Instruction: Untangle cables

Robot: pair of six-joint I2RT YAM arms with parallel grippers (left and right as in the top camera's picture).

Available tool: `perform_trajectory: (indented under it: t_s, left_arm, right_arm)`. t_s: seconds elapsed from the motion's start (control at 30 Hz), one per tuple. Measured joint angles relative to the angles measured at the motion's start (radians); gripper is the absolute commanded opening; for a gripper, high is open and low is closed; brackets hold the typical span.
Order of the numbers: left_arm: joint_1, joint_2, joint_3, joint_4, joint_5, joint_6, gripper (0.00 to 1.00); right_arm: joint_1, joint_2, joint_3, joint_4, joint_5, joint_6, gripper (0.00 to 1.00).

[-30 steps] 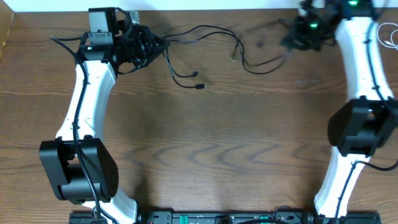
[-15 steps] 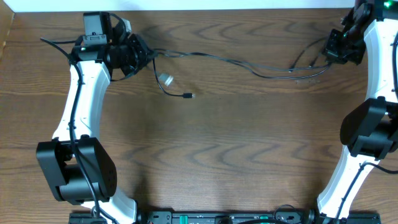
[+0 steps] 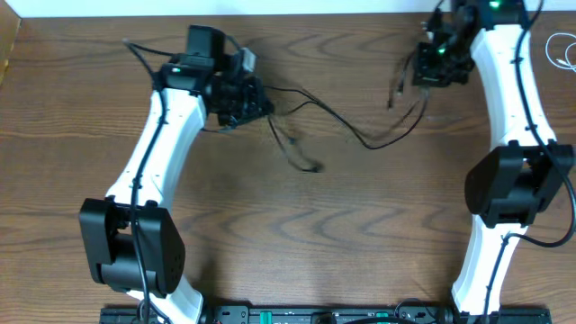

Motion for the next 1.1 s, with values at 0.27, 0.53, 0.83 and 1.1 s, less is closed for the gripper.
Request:
perform_trajectory:
  t_s: [0.27,0.53,0.83,1.1]
  left_arm:
    - [-0.006,0.0,0.0,-0.009,-0.062,0.026,0.39]
    - [-0.006,0.0,0.0,-0.021,-0.136,0.027,0.44]
    - [-0.006,0.0,0.0,-0.021,-0.16,0.026,0.44]
    - [-0.006,0.0,0.0,-0.021,-0.163,0.026,0.45]
  right_arm:
    - [0.056,0.0,0.0,0.037,0.024,-0.012,0.67]
    - [0.071,0.0,0.0,0.042,0.04,-0.012,0.69]
    - [0.079,0.0,0.0,0.02,0.039,-0.013,0.81]
    - [0.088,-0.029,0.005,0.047,0.039,-0.023,0.84]
